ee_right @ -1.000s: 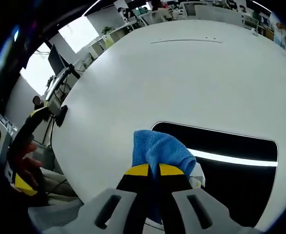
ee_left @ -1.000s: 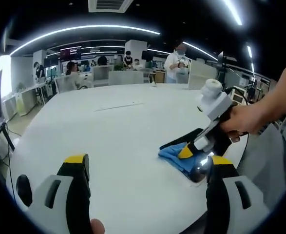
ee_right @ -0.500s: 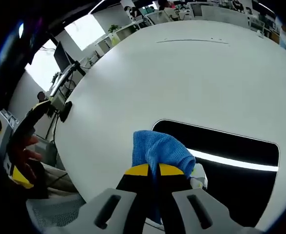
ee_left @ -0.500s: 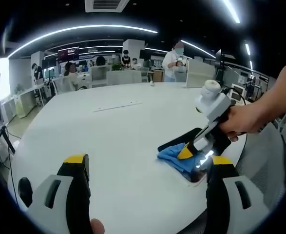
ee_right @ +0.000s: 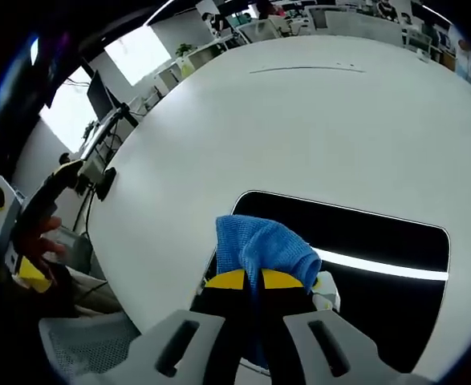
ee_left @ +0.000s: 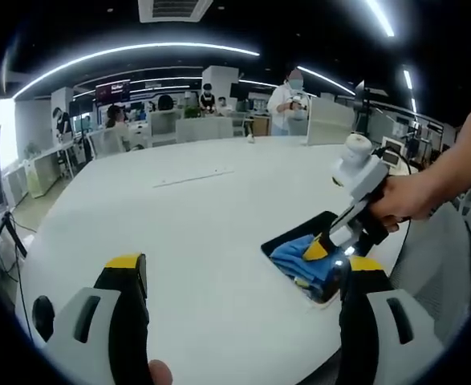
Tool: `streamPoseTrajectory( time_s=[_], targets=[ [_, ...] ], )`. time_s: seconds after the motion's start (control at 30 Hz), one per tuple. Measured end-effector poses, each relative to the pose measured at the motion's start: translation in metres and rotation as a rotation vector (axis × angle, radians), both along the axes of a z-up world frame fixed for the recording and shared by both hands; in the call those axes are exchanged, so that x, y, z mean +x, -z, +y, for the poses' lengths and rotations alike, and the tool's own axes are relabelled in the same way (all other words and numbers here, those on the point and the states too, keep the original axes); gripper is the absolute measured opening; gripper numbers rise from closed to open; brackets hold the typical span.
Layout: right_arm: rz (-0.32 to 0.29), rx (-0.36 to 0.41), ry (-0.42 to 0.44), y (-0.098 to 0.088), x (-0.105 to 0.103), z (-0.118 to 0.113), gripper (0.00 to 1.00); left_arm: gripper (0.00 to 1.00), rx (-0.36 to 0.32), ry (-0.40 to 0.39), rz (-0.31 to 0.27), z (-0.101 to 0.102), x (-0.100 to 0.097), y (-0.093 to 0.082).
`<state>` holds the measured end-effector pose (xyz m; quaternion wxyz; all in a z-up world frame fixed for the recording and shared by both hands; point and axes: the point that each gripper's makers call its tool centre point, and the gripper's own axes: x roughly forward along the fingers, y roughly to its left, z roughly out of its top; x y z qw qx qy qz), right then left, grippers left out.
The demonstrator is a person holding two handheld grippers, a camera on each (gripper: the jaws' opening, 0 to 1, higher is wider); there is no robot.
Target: Wipe the mirror surface with the cleaning cloth until all visible marks leave the cleaned area.
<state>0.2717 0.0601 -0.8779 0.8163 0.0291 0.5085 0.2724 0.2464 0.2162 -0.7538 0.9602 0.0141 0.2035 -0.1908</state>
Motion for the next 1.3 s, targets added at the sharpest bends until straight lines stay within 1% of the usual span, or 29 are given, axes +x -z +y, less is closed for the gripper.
streamPoseTrajectory(
  time_s=[0.1, 0.2, 0.4, 0.57, 0.67, 0.93, 1.03, 1.13, 1.2, 1.3],
  targets=[
    [-0.001, -0.005, 0.007, 0.0, 0.0, -0.011, 0.0, 0.99, -0.004, 0.003, 0.005, 0.0, -0.001, 0.002],
    [0.004, 0.0, 0.03, 0.0, 0.0, -0.024, 0.0, 0.99, -0.019, 0.026, 0.021, -0.004, -0.005, 0.009],
    [0.011, -0.002, 0.052, 0.0, 0.0, -0.043, 0.0, 0.99, -0.025, 0.046, 0.032, -0.009, -0.008, 0.015],
    [0.018, -0.004, 0.067, 0.0, -0.002, -0.057, 0.0, 0.99, -0.026, 0.063, 0.03, -0.01, -0.01, 0.02],
    [0.022, -0.002, 0.076, 0.0, -0.003, -0.064, 0.0, 0.99, -0.02, 0.06, 0.043, -0.005, -0.011, 0.028],
    [0.02, -0.009, 0.089, 0.0, -0.003, -0.086, 0.0, 0.99, -0.027, 0.046, 0.039, 0.002, -0.01, 0.025],
    [0.021, -0.012, 0.096, 0.0, -0.002, -0.092, 0.0, 0.99, -0.024, 0.047, 0.042, 0.0, -0.012, 0.024],
    [0.012, -0.025, 0.099, 0.0, -0.001, -0.102, 0.0, 0.99, -0.025, 0.051, 0.044, -0.002, -0.014, 0.024],
    [0.013, -0.027, 0.11, 0.0, 0.001, -0.111, 0.0, 0.99, -0.041, 0.066, 0.047, -0.006, -0.015, 0.023],
    [0.014, -0.034, 0.124, 0.0, 0.002, -0.122, 0.0, 0.99, -0.034, 0.073, 0.053, -0.009, -0.016, 0.024]
  ],
)
